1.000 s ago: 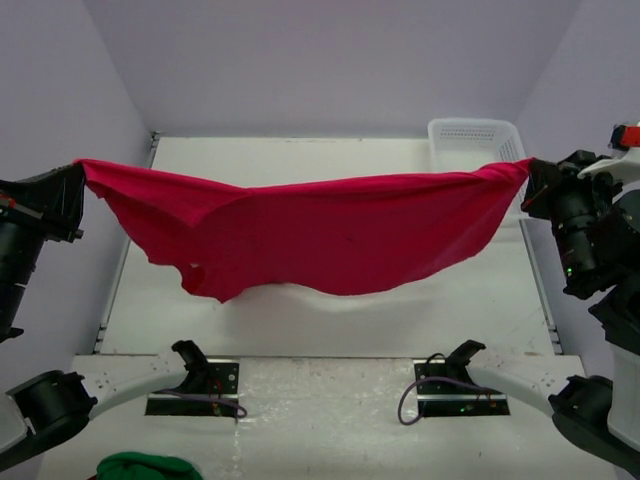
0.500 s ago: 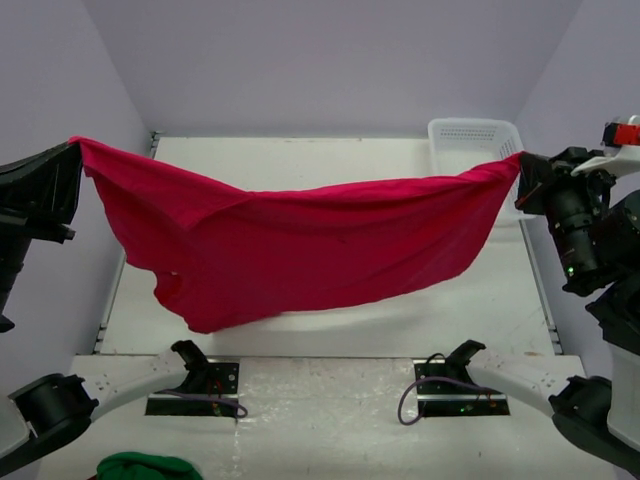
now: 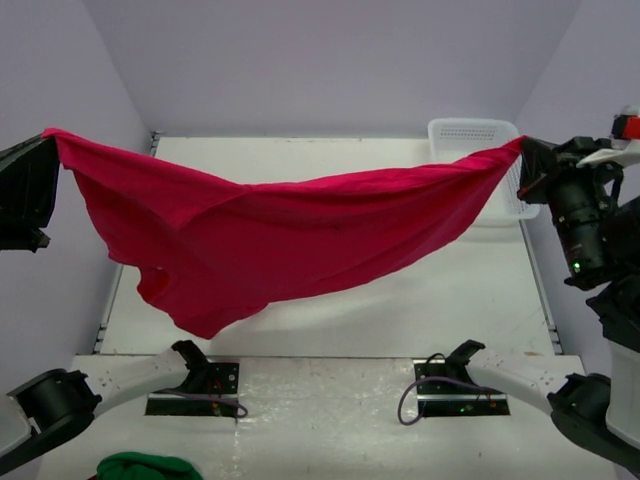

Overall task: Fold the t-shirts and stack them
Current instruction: Flatten out the tshirt

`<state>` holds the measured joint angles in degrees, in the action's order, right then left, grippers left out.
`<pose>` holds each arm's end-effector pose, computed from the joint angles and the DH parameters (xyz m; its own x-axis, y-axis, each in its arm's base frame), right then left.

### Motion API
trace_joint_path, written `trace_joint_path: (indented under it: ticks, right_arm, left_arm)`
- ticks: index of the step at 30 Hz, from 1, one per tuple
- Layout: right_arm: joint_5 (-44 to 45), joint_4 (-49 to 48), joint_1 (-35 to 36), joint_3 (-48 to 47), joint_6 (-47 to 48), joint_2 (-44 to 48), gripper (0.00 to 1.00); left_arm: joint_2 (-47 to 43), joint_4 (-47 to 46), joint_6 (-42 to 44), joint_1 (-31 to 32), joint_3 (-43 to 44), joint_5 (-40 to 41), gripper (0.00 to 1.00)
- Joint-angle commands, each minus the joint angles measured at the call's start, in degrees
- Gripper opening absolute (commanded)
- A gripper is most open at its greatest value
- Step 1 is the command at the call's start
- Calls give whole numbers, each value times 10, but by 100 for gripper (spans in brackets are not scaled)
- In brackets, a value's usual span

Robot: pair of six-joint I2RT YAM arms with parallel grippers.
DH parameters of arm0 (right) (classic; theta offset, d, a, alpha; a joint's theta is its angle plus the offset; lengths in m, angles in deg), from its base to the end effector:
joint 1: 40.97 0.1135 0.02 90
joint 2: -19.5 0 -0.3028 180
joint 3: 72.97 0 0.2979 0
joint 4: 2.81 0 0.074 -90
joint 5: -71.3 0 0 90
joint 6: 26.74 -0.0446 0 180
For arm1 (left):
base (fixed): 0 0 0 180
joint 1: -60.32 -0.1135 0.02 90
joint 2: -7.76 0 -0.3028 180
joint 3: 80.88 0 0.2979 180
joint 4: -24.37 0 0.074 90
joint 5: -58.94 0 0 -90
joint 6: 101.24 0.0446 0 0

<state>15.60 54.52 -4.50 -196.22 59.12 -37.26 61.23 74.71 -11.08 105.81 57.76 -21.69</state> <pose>0.0811 0.0287 0.6576 0.1245 0.1662 -0.9782 -0.0528 0.9856 0.1607 -0.0217 0.0324 0.7211 0.4021 -0.4051 -0.8211 0.6088 0.7881 -0.0907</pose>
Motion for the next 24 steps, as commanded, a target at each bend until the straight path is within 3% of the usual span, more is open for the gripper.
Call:
trace_joint_path:
  ticks: [1, 7, 15, 20, 24]
  right_arm:
    - [-32, -36, 0, -13, 14, 46, 0]
    - [-78, -17, 1, 0, -2, 73, 0]
    - [-73, -68, 0, 63, 17, 37, 0]
    - [-33, -96, -6, 65, 29, -97, 0]
    - [-65, -121, -41, 54, 19, -199, 0]
  left_arm:
    - [-21, -37, 4, -3, 15, -65, 0]
    - [-28, -38, -17, -3, -18, -60, 0]
    - [26, -51, 17, -3, -77, 76, 0]
    - [117, -87, 59, -3, -104, 216, 0]
    - [233, -118, 71, -32, -111, 232, 0]
